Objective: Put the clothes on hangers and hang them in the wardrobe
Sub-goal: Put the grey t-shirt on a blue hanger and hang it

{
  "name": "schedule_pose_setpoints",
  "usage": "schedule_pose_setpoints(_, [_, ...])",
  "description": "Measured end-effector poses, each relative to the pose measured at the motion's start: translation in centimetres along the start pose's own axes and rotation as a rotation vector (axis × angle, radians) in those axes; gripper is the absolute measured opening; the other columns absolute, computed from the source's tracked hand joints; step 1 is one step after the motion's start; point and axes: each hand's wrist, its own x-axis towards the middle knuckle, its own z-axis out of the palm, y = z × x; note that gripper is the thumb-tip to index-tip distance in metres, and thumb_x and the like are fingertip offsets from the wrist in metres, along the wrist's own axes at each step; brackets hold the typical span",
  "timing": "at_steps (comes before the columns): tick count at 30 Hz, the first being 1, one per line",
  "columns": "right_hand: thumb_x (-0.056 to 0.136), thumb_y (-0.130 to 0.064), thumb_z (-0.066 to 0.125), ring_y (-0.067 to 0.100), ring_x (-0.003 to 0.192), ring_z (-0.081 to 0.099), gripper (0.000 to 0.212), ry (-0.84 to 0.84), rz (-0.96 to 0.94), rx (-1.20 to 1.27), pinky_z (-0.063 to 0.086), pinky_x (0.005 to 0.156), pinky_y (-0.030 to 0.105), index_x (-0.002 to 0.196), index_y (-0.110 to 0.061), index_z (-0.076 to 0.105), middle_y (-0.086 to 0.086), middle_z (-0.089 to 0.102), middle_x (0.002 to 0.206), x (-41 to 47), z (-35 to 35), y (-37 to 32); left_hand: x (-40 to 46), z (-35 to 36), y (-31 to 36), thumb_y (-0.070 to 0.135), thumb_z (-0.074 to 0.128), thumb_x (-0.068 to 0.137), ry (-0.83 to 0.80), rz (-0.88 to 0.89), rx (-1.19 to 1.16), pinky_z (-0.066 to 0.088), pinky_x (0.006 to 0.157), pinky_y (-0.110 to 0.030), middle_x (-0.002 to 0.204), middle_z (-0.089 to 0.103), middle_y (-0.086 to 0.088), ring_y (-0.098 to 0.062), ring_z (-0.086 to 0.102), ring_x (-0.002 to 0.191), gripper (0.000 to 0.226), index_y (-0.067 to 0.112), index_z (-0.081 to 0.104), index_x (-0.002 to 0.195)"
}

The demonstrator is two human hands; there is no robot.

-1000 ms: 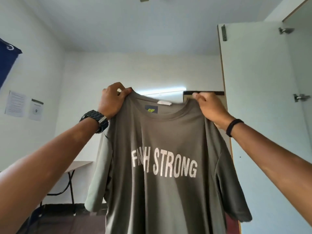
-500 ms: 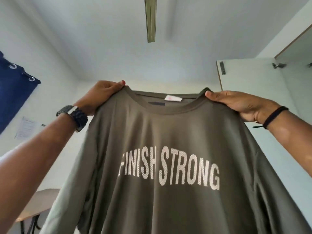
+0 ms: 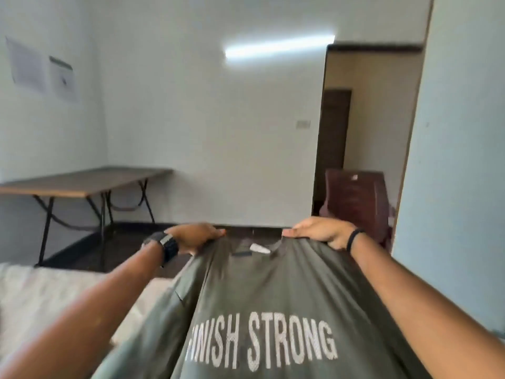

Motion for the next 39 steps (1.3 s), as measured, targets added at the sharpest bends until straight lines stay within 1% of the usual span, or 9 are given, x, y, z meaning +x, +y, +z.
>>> schedule_pose_setpoints(2, [0.088,-0.035,0.066,0.012,0.063,0.061,0.028,-0.078,0.128,-0.03,0.05,0.061,0.023,0.07,-0.013,0.065,0.006,0.067,0.075,2.6,4.8,5.7,1.2,5.7,-6.0,0.032,0.047,0.099,-0.031,-0.136,-0.031,0.046,0.06,-0.026,0.07,0.061,-0.014,-0.015,0.055,0.053,0.042,0.006,0.061,0.07])
schedule_pose_setpoints(5, [0.083,-0.024,0.074,0.016,0.062,0.054,0.032,-0.095,0.26,0.015,0.041,0.061,0.029,0.056,-0.014,0.06,0.008,0.06,0.069,5.4,9.5,13.1,2.3,11.7,-12.9,0.038,0.044,0.099,0.004,-0.238,0.028,0.049,0.088,-0.037,0.097,0.066,-0.015,-0.026,0.063,0.088,0.042,0.004,0.067,0.089])
schedule_pose_setpoints(10, [0.089,-0.008,0.064,0.013,0.061,0.051,0.012,-0.213,0.378,0.073,0.04,0.054,0.023,0.077,-0.009,0.06,0.008,0.053,0.075,7.7,11.7,19.3,3.6,15.4,-17.0,0.025,0.049,0.094,-0.042,-0.399,-0.297,0.046,0.078,-0.035,0.089,0.062,-0.015,-0.025,0.057,0.078,0.026,0.008,0.063,0.08])
schedule_pose_setpoints(15, [0.082,-0.012,0.071,0.02,0.08,0.058,0.016,0.251,0.356,-0.154,0.042,0.066,0.025,0.093,0.0,0.072,0.011,0.065,0.085,12.8,11.2,22.7,8.4,15.5,-18.6,0.004,0.053,0.085,0.094,-0.365,0.075,0.04,0.074,-0.032,0.096,0.058,-0.016,-0.032,0.056,0.093,0.013,0.001,0.058,0.096])
schedule_pose_setpoints(18, [0.087,-0.011,0.06,0.028,0.072,0.065,0.008,0.482,0.39,0.036,0.05,0.052,0.027,0.087,-0.007,0.067,0.014,0.067,0.083,15.5,12.8,23.5,10.5,16.9,-19.1,-0.002,0.051,0.081,0.313,-0.3,0.18,0.041,0.083,-0.041,0.111,0.056,-0.024,-0.039,0.053,0.103,0.028,-0.002,0.053,0.109])
schedule_pose_setpoints(22, [0.093,-0.013,0.052,0.037,0.117,0.054,0.04,0.408,0.292,-0.062,0.043,0.097,0.04,0.132,-0.006,0.048,0.021,0.058,0.126,16.2,17.4,24.4,10.6,21.5,-20.1,0.012,0.055,0.081,0.495,-0.112,0.535,0.037,0.098,-0.048,0.124,0.047,-0.018,-0.039,0.046,0.111,0.043,0.009,0.05,0.124])
schedule_pose_setpoints(28, [0.092,-0.048,0.008,0.028,0.145,0.02,0.073,0.223,0.135,-0.72,0.009,0.119,0.045,0.149,-0.005,0.025,0.014,0.025,0.155,13.2,24.6,29.7,8.6,28.0,-24.8,0.058,-0.007,0.082,0.092,-0.106,0.639,-0.008,0.117,-0.041,0.159,0.014,-0.005,-0.022,0.007,0.148,0.085,0.017,0.025,0.15])
schedule_pose_setpoints(34, [0.102,-0.04,0.026,0.025,0.148,0.004,0.061,0.194,0.171,-0.804,-0.003,0.118,0.044,0.152,-0.01,0.011,0.01,0.009,0.16,12.8,24.4,28.2,8.3,27.0,-23.9,0.045,0.024,0.101,0.078,-0.114,0.552,-0.007,0.119,-0.041,0.16,0.01,-0.004,-0.02,0.001,0.148,0.058,0.019,0.017,0.152])
schedule_pose_setpoints(39, [0.099,-0.024,0.042,0.026,0.148,0.009,0.053,0.207,0.161,-0.537,0.001,0.118,0.041,0.148,-0.01,0.029,0.012,0.018,0.158,9.0,27.7,24.2,1.4,24.2,-23.6,0.017,0.049,0.095,0.297,-0.024,0.192,0.027,0.111,-0.033,0.136,0.047,-0.012,-0.028,0.04,0.129,0.042,0.006,0.045,0.135])
